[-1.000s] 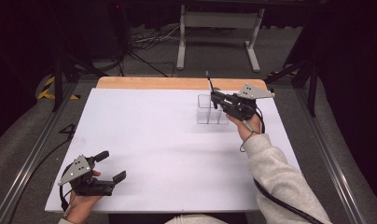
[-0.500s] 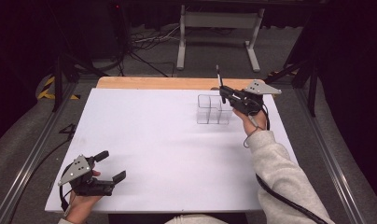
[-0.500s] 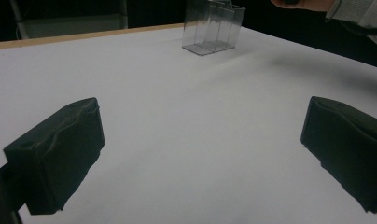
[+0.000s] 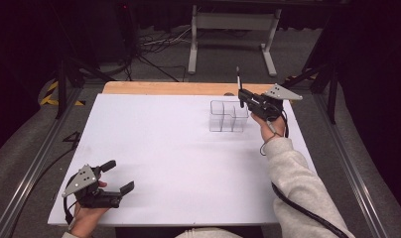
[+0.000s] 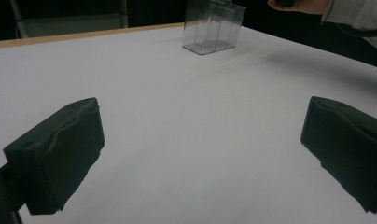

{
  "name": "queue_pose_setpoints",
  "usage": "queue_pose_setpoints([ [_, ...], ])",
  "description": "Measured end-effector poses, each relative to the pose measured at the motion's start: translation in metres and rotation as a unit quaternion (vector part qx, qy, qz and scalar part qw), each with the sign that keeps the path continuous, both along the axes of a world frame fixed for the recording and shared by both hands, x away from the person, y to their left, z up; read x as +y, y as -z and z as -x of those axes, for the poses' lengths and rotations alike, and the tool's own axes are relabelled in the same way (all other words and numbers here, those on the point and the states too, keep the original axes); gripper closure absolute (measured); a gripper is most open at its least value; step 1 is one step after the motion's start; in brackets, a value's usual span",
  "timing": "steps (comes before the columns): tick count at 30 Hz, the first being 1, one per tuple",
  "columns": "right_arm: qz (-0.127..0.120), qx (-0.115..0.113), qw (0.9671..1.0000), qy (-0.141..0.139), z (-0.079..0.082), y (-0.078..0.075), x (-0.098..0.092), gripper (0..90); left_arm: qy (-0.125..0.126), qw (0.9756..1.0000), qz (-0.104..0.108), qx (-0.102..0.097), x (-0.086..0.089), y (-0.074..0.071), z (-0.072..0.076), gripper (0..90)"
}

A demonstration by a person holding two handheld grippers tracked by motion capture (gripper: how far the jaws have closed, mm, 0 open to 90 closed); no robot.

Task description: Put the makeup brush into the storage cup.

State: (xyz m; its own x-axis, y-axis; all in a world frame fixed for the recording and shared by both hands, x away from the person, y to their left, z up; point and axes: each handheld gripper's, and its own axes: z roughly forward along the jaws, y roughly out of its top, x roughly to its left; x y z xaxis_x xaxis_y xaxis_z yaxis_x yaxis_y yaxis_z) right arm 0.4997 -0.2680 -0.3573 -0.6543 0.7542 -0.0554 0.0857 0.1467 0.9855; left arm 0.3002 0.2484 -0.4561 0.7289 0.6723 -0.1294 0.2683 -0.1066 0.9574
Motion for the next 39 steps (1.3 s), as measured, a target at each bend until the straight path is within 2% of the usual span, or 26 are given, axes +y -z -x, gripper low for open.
queue_pose_setpoints([
  [6, -0.007, 0.001, 1.0000, 0.004, -0.004, 0.010, -0.001, 78.7, 0.000, 1.0000, 0.003, 0.003, 0.000, 0.001, 0.000, 0.2],
  [10, 0.001, 0.007, 0.9999, 0.010, -0.008, 0.018, -0.001, 78.7, 0.001, 1.0000, 0.002, 0.002, 0.000, 0.001, 0.000, 0.2],
  [18, -0.003, 0.011, 0.9999, 0.012, -0.010, 0.031, -0.003, 78.7, 0.000, 1.0000, 0.002, 0.003, 0.001, 0.001, 0.000, 0.2],
  [39, 0.001, 0.028, 0.9995, 0.013, -0.009, 0.051, -0.003, 78.7, -0.001, 1.0000, 0.001, 0.001, 0.001, 0.001, 0.000, 0.2],
])
